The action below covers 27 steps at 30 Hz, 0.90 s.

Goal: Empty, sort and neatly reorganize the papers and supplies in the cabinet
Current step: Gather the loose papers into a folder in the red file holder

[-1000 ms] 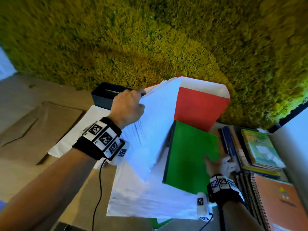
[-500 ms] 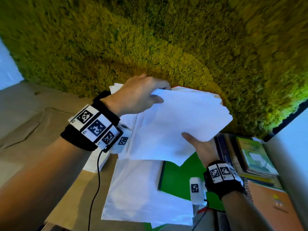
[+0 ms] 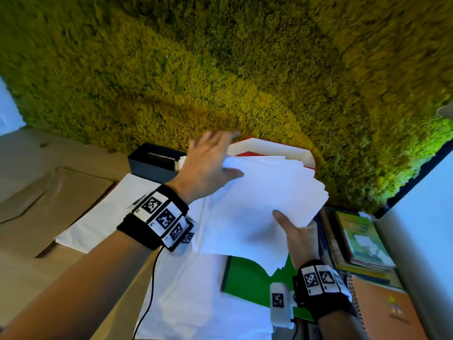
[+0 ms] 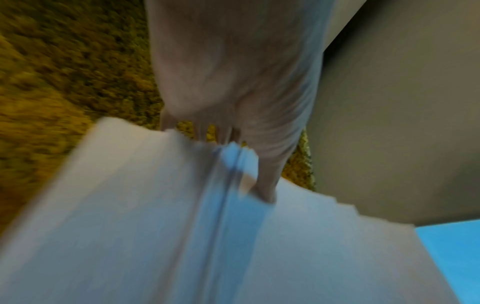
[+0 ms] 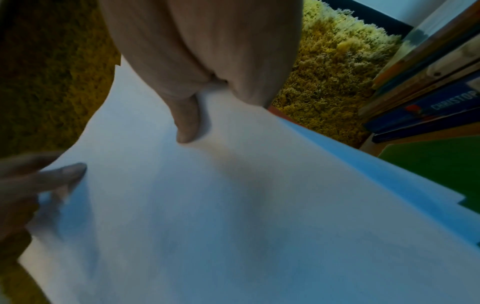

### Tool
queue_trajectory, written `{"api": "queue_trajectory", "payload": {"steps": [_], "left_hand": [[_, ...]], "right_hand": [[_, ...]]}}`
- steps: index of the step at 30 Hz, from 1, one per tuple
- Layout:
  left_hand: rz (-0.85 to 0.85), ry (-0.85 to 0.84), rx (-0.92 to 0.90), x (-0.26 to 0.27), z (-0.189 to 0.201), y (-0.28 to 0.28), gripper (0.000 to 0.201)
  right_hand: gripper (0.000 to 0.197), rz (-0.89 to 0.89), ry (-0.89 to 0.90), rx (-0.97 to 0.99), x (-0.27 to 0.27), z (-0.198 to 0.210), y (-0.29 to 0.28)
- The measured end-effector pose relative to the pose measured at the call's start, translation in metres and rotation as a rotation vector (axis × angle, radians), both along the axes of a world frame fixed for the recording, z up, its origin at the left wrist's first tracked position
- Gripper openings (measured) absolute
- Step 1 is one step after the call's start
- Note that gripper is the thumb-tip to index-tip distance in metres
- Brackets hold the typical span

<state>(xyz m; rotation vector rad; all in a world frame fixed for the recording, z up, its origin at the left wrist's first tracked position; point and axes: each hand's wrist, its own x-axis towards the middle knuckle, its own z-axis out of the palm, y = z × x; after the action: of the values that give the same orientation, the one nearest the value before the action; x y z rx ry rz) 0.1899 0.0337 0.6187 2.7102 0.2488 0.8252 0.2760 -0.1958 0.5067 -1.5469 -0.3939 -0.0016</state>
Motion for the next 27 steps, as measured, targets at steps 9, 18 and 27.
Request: {"api": "queue_trajectory", "payload": {"steps": [9, 18, 27], "left_hand": [[-0.195, -0.23, -1.184, -0.017, -0.061, 0.006, 0.069], [-0.2, -0.263, -1.316, -0.005, -0.098, -0.014, 0.07], [-0.134, -0.373, -1.2, 0.001, -0.102, -0.026, 0.05]], "right_hand": [[0.027, 0.09, 0.038, 0.054, -0.002, 0.018, -0.004], [0.044, 0.214, 0.113, 0.004, -0.006, -0.01, 0.011], [0.046, 0.047, -0.063, 0.015, -0.014, -0.008, 0.015]]}}
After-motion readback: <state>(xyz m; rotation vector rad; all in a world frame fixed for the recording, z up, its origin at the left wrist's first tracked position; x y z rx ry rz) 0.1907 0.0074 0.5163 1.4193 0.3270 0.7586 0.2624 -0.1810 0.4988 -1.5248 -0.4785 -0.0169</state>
